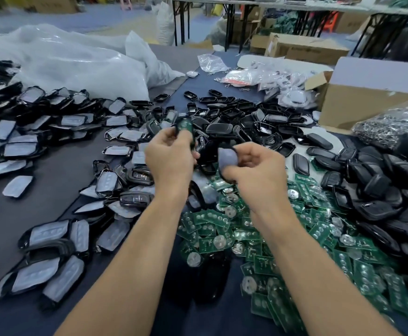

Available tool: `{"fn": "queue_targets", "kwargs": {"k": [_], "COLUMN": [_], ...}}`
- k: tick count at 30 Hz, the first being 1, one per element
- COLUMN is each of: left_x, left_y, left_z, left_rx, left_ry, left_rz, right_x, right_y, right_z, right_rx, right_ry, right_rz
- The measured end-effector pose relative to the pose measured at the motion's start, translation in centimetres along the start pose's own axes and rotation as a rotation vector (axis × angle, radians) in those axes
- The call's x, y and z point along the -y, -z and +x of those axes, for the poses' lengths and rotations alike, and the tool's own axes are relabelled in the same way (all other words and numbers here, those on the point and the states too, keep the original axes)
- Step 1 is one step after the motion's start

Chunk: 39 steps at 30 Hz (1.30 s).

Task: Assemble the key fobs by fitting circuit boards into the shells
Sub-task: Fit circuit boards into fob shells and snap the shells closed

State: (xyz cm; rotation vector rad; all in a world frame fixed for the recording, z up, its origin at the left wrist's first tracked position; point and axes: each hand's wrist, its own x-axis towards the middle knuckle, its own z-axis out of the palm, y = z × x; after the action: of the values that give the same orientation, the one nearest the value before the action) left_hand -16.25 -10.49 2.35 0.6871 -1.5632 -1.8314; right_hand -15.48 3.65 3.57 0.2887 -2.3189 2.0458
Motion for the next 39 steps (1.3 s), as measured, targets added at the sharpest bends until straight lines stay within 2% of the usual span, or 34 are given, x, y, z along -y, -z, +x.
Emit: {"fn": "queue_targets", "kwargs": {"k": [5, 11, 17, 25, 31, 35, 39], "left_x": [0.4, 1.0, 1.2, 1.0, 1.4, 0.9, 0.9], "left_y": [-2.3, -3.0, -3.4, -3.2, -3.1, -3.2, -3.3], "left_z": [-4.1, -6.3, -6.4, -6.4, -6.6, -7.0, -6.9], "left_rx": [0.286, 0.383, 0.526, 0.597, 0.497, 0.537, 0.553], "left_ry": [-0.162, -0.163, -0.079, 0.029, 0.028, 0.079, 0.066], "left_rz": [0.238, 0.202, 0.154, 0.154, 0.208, 0.160, 0.265], "right_x": [-1.3, -2.0, -2.2, -2.4, -2.3, -2.3, -2.3], "right_y": [4.6, 6.1, 6.3, 6.5, 6.6, 6.8, 6.4], "right_z": [-1.2, -1.0, -0.7, -0.4, -0.4, -0.3, -0.5], "right_rx": [-0.098, -0.070, -0.001, -0.006, 0.053, 0.080, 0.094], "right_ry": [-0.176, -0.241, -0.269, -0.325, -0.310, -0.325, -0.326], "right_rz": [0.232, 0.295, 0.330, 0.316, 0.288, 0.276, 0.258]}}
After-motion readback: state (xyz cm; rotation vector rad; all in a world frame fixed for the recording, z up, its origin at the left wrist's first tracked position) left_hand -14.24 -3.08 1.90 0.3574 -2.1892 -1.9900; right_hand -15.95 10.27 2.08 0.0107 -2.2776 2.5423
